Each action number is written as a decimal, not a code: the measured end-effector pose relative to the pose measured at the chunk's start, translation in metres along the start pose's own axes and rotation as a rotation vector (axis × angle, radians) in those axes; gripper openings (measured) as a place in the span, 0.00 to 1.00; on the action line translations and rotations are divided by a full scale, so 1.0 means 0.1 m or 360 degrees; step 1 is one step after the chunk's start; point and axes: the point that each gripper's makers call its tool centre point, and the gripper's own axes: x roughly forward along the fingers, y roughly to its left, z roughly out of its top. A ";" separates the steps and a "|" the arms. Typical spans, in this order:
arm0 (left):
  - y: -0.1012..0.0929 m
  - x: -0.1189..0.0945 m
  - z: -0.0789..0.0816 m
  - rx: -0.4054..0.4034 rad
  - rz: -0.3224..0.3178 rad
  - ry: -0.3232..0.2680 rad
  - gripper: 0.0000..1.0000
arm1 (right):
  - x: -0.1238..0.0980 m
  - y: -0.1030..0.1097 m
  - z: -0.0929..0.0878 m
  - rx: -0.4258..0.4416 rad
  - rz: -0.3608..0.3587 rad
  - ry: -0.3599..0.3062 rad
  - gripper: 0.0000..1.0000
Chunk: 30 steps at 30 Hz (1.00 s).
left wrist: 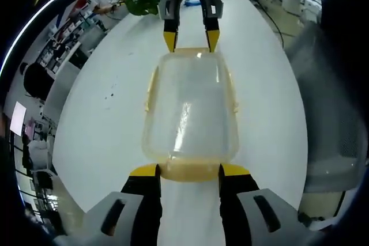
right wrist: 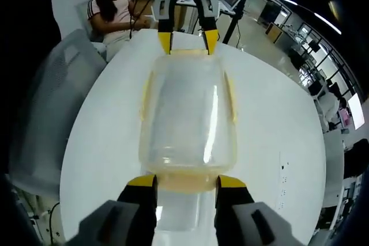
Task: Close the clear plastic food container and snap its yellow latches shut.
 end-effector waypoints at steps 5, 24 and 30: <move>-0.02 0.07 0.10 0.0007 -0.0002 0.0000 0.35 | -0.03 0.02 -0.11 0.0008 -0.0001 0.0000 0.36; -0.10 0.21 0.39 -0.0001 0.0004 0.0023 0.35 | -0.15 0.10 -0.42 0.0003 -0.0011 -0.0033 0.36; -0.15 0.30 0.46 -0.0011 -0.0013 0.0048 0.35 | -0.16 0.16 -0.52 0.0005 0.0009 -0.0035 0.36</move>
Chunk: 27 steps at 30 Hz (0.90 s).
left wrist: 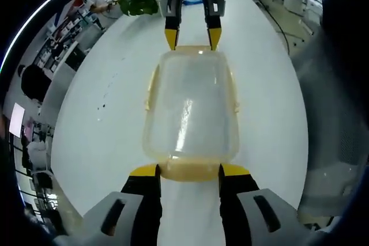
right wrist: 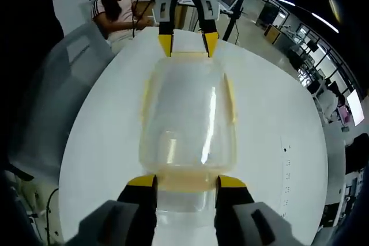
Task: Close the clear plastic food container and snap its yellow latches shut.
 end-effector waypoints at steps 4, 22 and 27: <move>-0.03 0.06 0.04 -0.0016 -0.0014 0.0014 0.35 | 0.00 0.00 -0.06 -0.0007 0.0016 0.0009 0.36; -0.02 0.25 0.30 -0.0013 -0.0037 -0.0007 0.35 | -0.11 0.01 -0.36 0.0016 0.0006 0.0070 0.36; 0.01 0.28 0.35 0.0000 -0.0030 -0.0008 0.35 | -0.14 0.00 -0.41 0.0032 -0.0001 0.0068 0.36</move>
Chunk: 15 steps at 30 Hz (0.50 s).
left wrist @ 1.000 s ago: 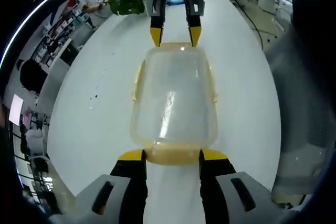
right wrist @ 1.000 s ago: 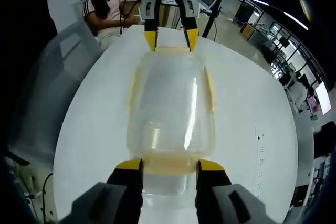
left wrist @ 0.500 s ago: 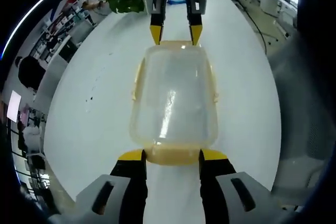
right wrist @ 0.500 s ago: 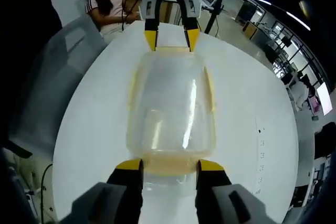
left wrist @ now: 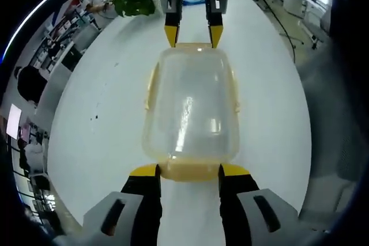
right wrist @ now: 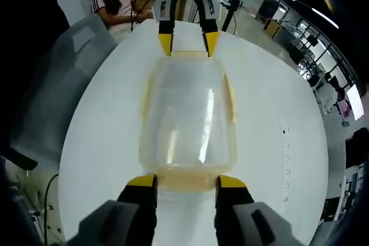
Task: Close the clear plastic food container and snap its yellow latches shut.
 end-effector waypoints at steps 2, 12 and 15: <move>0.00 0.02 0.03 0.0002 0.0002 0.0003 0.35 | 0.00 -0.01 -0.03 0.0003 -0.0004 0.0009 0.36; 0.02 0.10 0.14 -0.0001 -0.0012 -0.0017 0.35 | -0.06 -0.02 -0.15 0.0016 -0.0008 0.0048 0.36; 0.03 0.12 0.16 0.0001 -0.0015 -0.0015 0.35 | -0.07 -0.02 -0.18 0.0014 -0.0008 0.0067 0.37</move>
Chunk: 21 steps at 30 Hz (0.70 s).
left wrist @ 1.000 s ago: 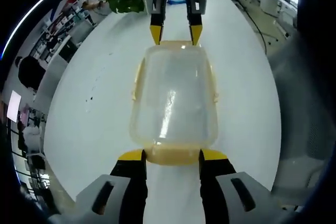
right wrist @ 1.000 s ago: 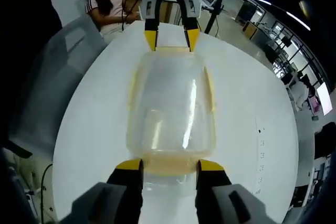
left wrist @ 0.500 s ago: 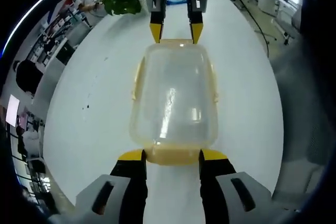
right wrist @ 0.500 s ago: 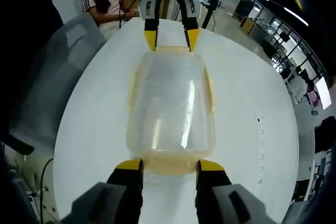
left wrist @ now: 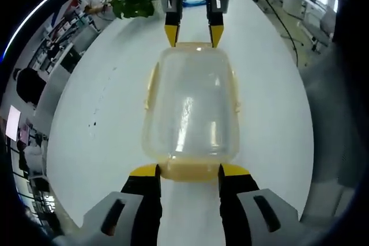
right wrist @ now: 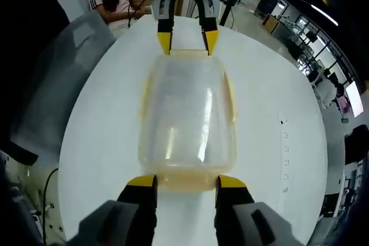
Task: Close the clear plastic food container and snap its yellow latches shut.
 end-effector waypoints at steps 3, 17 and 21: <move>0.00 0.02 0.03 -0.0006 -0.0008 -0.0007 0.35 | 0.00 0.00 -0.04 0.0003 0.0010 0.0021 0.37; -0.05 0.15 0.06 -0.0054 -0.0065 0.0012 0.35 | 0.06 0.00 -0.18 -0.0045 0.0064 0.0190 0.37; -0.06 0.18 0.10 -0.0047 -0.0086 0.0010 0.35 | 0.09 0.03 -0.24 -0.0041 0.0082 0.0235 0.37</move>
